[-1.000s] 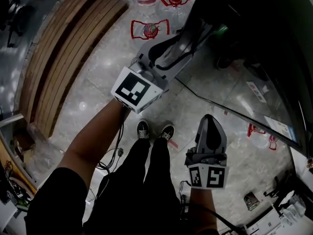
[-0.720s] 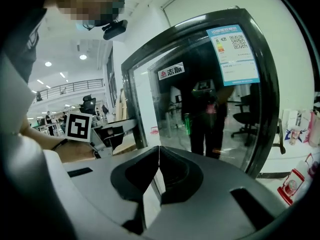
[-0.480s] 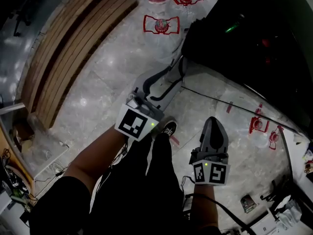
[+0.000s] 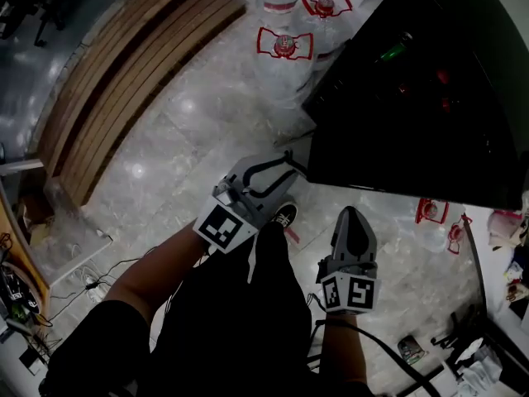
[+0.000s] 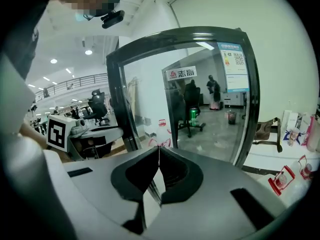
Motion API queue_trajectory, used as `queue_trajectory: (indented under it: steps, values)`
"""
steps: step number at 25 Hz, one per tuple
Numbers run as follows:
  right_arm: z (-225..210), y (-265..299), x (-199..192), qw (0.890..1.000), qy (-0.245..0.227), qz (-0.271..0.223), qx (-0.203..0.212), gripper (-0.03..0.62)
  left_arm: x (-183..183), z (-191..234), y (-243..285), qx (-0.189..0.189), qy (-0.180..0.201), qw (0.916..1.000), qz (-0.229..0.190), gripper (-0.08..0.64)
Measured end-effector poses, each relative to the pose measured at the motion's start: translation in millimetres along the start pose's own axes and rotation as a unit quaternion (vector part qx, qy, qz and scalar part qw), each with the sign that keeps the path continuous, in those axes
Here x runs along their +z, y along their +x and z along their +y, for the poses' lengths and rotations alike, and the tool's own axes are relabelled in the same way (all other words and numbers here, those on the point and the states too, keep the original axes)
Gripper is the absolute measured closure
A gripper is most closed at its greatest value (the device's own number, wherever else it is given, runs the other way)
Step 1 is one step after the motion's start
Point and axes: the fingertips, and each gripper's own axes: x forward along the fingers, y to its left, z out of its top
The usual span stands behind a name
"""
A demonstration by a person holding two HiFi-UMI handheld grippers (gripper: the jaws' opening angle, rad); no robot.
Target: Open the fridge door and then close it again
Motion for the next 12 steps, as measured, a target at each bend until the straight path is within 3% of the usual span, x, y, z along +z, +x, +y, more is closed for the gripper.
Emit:
queue_trajectory:
  steps: [9, 12]
  values:
    - [6.6, -12.9, -0.8, 1.0, -0.005, 0.006, 0.005, 0.577, -3.8, -30.4, -19.8, -0.027, 0.015, 0.9995, 0.006, 0.478]
    - [4.3, -11.2, 3.2, 1.0, -0.006, 0.002, 0.005, 0.577, -3.6, -35.3, -20.5, -0.031, 0.037, 0.9988, 0.01, 0.485]
